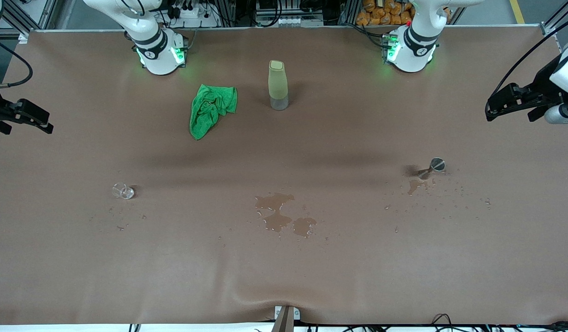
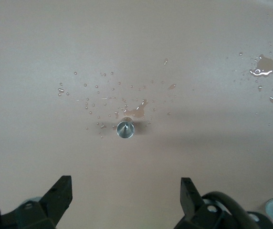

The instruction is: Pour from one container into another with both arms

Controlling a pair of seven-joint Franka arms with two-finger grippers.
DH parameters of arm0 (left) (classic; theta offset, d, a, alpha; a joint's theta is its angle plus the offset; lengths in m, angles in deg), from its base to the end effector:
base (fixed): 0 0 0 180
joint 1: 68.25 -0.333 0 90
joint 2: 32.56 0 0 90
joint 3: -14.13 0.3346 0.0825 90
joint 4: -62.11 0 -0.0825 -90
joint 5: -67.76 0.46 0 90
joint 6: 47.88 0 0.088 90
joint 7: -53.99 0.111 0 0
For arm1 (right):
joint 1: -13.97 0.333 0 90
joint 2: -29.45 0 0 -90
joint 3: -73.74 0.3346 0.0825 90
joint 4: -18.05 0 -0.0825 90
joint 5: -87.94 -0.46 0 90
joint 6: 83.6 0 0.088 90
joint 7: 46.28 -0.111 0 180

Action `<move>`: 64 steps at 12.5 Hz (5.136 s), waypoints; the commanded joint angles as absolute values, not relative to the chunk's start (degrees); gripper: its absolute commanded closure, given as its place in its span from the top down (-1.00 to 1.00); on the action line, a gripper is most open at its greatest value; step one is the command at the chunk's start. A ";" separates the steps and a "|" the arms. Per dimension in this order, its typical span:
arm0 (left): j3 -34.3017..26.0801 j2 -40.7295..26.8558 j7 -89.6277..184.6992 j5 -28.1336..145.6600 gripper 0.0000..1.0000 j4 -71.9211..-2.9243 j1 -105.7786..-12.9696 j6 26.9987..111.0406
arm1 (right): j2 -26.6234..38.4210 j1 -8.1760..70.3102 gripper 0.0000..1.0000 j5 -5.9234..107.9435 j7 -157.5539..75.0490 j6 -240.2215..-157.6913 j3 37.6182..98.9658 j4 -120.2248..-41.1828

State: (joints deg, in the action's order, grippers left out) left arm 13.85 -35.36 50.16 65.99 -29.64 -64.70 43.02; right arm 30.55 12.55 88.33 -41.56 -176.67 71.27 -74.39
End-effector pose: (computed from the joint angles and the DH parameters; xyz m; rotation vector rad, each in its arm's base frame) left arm 0.6146 -0.0446 0.6543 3.1083 -0.0001 0.0496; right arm 0.6277 -0.0436 0.6325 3.1329 0.0231 0.0464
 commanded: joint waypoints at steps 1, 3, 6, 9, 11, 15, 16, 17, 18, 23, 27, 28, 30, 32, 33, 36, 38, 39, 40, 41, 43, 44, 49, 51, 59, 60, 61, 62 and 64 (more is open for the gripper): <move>13.60 -35.46 50.21 65.65 1.00 -29.47 -64.91 43.44 | 32.08 12.48 1.00 86.46 -41.11 -176.68 71.02 -75.29; 13.60 -35.46 50.21 65.64 1.00 -29.47 -64.73 43.44 | 32.09 11.95 1.00 86.45 -40.92 -176.68 71.02 -75.29; 13.51 -35.46 50.21 65.56 1.00 -29.47 -64.82 43.44 | 32.26 11.77 1.00 86.45 -40.92 -176.06 70.93 -75.29; 13.42 -35.55 49.95 66.00 1.00 -29.38 -64.65 43.44 | 32.00 11.77 1.00 86.54 -40.92 -176.85 70.84 -75.29; 13.42 -35.72 50.20 66.00 1.00 -29.38 -64.82 43.44 | 32.00 11.51 1.00 86.54 -40.92 -176.85 70.84 -75.29; 13.51 -35.98 55.71 66.70 1.00 -29.12 -64.91 43.26 | 31.65 10.89 1.00 86.54 -40.84 -176.94 70.93 -75.29; 13.51 -36.16 61.05 66.61 1.00 -29.03 -65.17 43.26 | 31.56 10.89 1.00 86.54 -40.75 -177.11 70.93 -75.29; 13.69 -36.16 65.63 66.44 1.00 -29.03 -65.35 43.26 | 31.56 10.72 1.00 86.54 -40.05 -177.29 70.93 -75.29; 13.86 -36.07 69.94 66.61 1.00 -29.03 -65.44 43.26 | 31.47 10.46 1.00 86.45 -37.61 -177.55 70.93 -75.29; 14.13 -35.81 92.36 66.17 1.00 -29.03 -67.28 43.00 | 30.42 5.54 1.00 84.53 -18.45 -177.38 70.93 -75.37; 14.13 -35.64 112.82 65.82 1.00 -29.03 -69.30 43.87 | 27.79 -1.30 1.00 82.50 -2.84 -176.94 70.93 -75.37; 14.13 -35.63 118.01 65.65 1.00 -29.03 -69.39 44.57 | 26.39 -4.02 1.00 80.41 3.31 -177.03 70.93 -75.37; 14.74 -35.37 125.58 65.21 1.00 -29.12 -69.74 45.19 | 22.97 -9.56 1.00 75.40 16.66 -177.03 70.93 -75.37; 15.00 -34.93 128.77 63.11 1.00 -29.20 -71.31 45.20 | 19.01 -13.35 1.00 70.31 31.08 -177.38 70.93 -75.37; 15.01 -34.50 129.13 61.36 1.00 -29.47 -72.72 45.20 | 17.25 -15.02 1.00 67.67 36.63 -177.20 70.93 -75.37; 15.01 -33.62 132.64 59.85 1.00 -29.64 -75.62 45.20 | 12.85 -17.84 1.00 60.90 51.05 -176.67 70.93 -77.03; 15.01 -32.74 135.62 58.10 1.00 -29.64 -78.26 45.20 | 11.44 -19.68 1.00 53.62 59.41 -176.85 70.93 -81.33; 15.01 -32.13 137.12 56.87 1.00 -29.64 -79.92 45.20 | 10.39 -20.04 1.00 51.49 62.58 -177.03 70.93 -82.48; 15.01 -31.25 138.44 54.94 1.00 -29.64 -81.33 45.20 | 9.16 -20.04 1.00 50.43 65.74 -176.85 70.93 -82.58; 15.01 -29.93 139.58 52.83 1.00 -29.73 -82.21 45.20 | 7.23 -20.04 1.00 48.24 69.95 -176.59 70.93 -82.58; 15.01 -27.82 142.82 49.05 1.00 -30.78 -84.76 45.20 | 3.46 -19.87 1.00 44.89 76.30 -176.59 71.02 -82.58; 15.01 -26.59 144.76 47.64 1.00 -31.22 -85.64 45.20 | 0.91 -19.87 1.00 43.57 79.11 -176.50 71.19 -82.58; 15.01 -20.80 155.12 43.08 1.00 -32.63 -88.19 46.43 | -9.65 -19.52 1.00 36.37 92.56 -175.27 71.54 -82.40; 15.01 -17.72 159.96 38.42 1.00 -32.98 -91.35 46.43 | -11.76 -19.43 1.00 35.04 94.77 -175.36 71.54 -82.40; 14.92 -6.29 179.29 23.40 1.00 -35.88 -95.14 50.90 | -21.25 -20.48 1.00 24.06 108.57 -172.47 71.54 -77.76; 14.92 -4.80 182.10 21.20 1.00 -36.32 -95.14 51.34 | -22.83 -21.18 1.00 21.96 109.54 -171.59 71.54 -77.49; 14.92 -3.39 184.22 19.52 1.00 -36.41 -95.14 51.87 | -23.89 -21.54 1.00 19.76 110.68 -171.14 71.54 -77.48; 14.83 -1.90 186.42 18.20 1.00 -36.41 -95.14 52.05 | -24.68 -21.54 1.00 18.26 111.82 -171.05 71.54 -77.31; 14.83 0.91 190.37 14.95 1.00 -36.32 -95.14 52.23 | -25.39 -21.89 1.00 17.46 112.27 -170.79 71.54 -77.04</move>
State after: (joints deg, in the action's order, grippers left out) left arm 15.15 -1.11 186.49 18.03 -36.39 -94.84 51.69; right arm -23.66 -20.45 19.30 109.60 -172.24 70.84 -78.82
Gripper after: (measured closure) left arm 0.000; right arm 0.000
